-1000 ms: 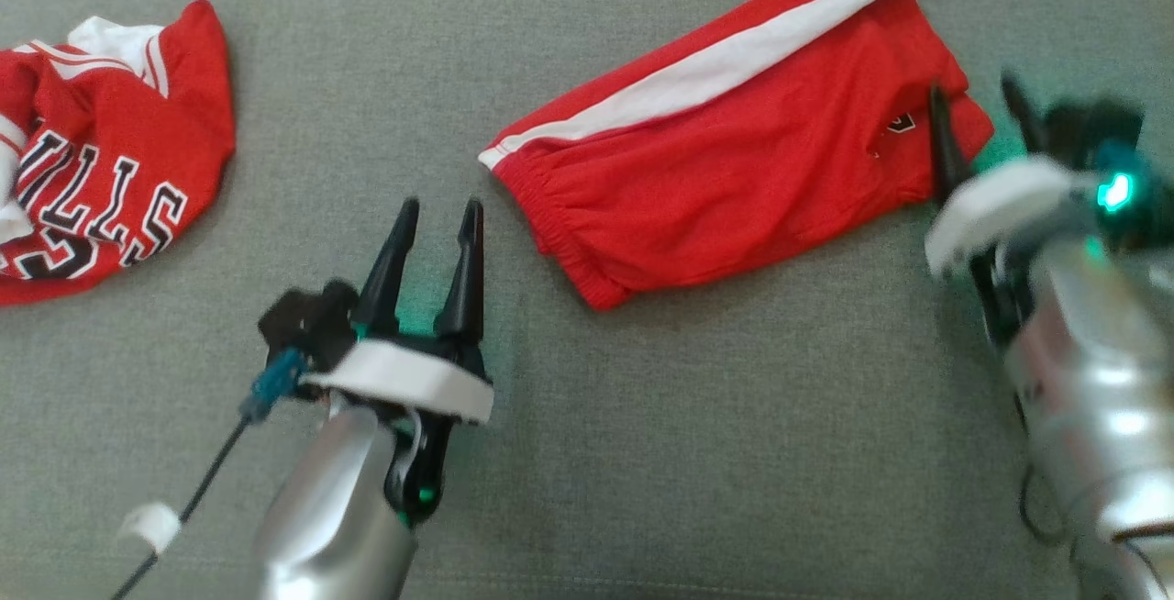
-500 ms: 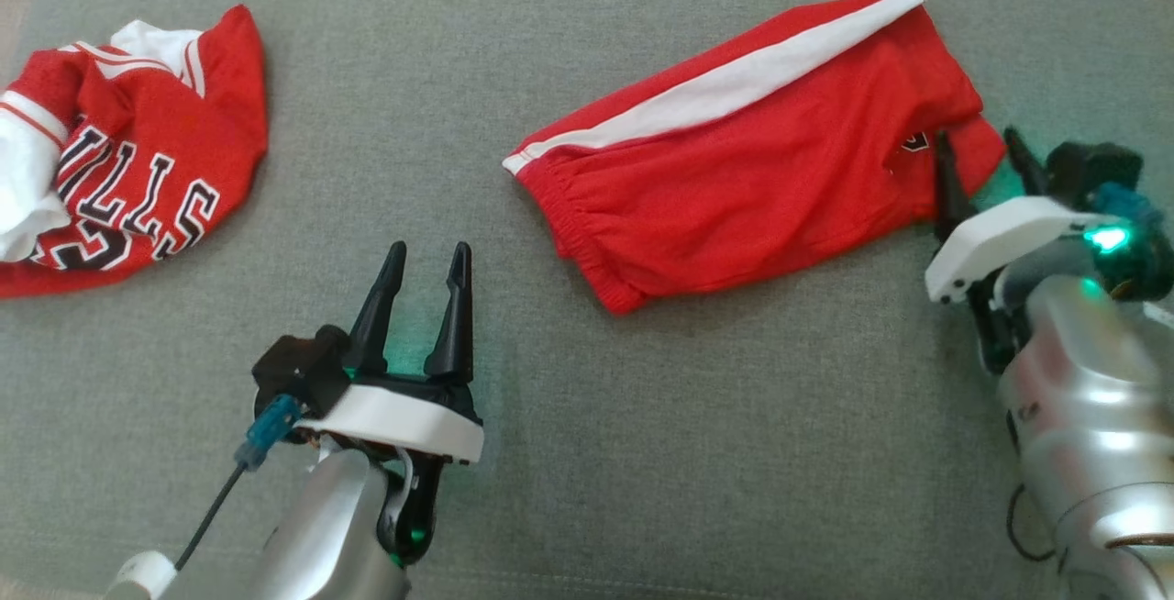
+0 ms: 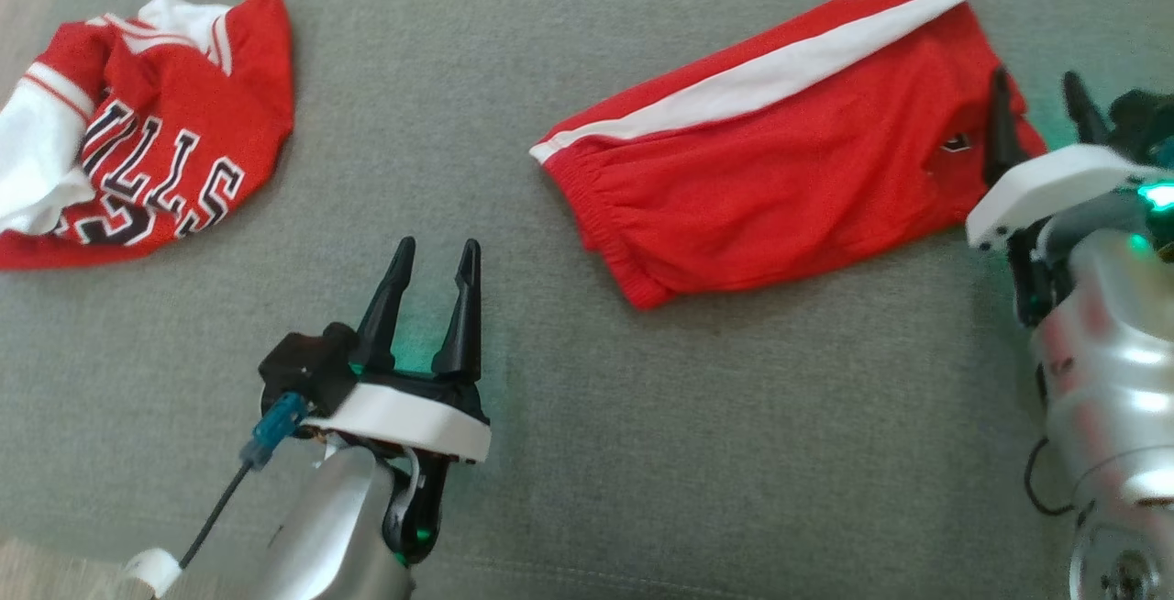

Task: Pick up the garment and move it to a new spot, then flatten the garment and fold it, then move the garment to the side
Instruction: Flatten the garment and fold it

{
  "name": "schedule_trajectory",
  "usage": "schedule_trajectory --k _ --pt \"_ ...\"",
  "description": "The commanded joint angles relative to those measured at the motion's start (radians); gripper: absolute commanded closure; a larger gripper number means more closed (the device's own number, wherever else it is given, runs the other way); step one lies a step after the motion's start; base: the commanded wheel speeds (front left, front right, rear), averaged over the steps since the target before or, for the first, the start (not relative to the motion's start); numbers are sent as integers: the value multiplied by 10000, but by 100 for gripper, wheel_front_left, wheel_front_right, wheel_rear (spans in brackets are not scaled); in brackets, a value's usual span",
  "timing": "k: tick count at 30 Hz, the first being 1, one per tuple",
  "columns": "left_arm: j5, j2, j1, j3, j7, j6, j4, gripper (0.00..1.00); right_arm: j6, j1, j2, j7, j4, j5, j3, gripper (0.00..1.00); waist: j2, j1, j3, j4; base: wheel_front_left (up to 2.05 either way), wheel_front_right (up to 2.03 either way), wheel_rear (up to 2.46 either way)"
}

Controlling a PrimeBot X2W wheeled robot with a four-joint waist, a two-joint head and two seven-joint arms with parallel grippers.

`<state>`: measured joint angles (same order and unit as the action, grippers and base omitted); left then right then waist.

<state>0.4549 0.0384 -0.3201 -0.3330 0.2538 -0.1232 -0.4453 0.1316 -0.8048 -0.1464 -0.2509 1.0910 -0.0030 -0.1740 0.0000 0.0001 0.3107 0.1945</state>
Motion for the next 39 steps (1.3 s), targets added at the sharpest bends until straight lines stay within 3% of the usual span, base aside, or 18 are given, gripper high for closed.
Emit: schedule_trajectory --k 1,7,8,10,16,22,30,39 --pt "-72 118 -211 180 80 29 334 0 -9 -453 -46 -108 -37 -155 -76 0 0 -1 174 201 0 0 0" --pt "-107 118 -137 197 80 42 276 0 -9 -411 7 100 888 -537 -666 1 0 -1 211 359 0 0 0" --pt "-115 118 -100 216 80 43 263 0 -9 -330 42 107 1035 -534 -729 28 0 -1 175 348 0 0 0" --pt "-134 118 -2 278 80 50 220 0 -9 -112 174 93 1268 -449 -810 100 0 -1 48 281 0 0 0" --pt "-322 118 333 475 80 49 102 0 -9 424 404 -38 1360 78 -982 100 0 -1 -363 -78 0 0 0" --pt "-522 118 935 654 80 18 28 0 -9 1679 685 -103 63 1126 -1001 100 0 -1 -1309 -606 0 0 0" --pt "-668 118 2385 1094 80 14 81 0 -9 4219 903 -107 -1455 2703 36 100 0 -1 -2662 -1387 0 0 0" --pt "-781 118 2591 1153 80 8 121 0 -9 4160 773 -108 -3688 2867 1525 100 0 -1 -2601 -1238 0 0 0"
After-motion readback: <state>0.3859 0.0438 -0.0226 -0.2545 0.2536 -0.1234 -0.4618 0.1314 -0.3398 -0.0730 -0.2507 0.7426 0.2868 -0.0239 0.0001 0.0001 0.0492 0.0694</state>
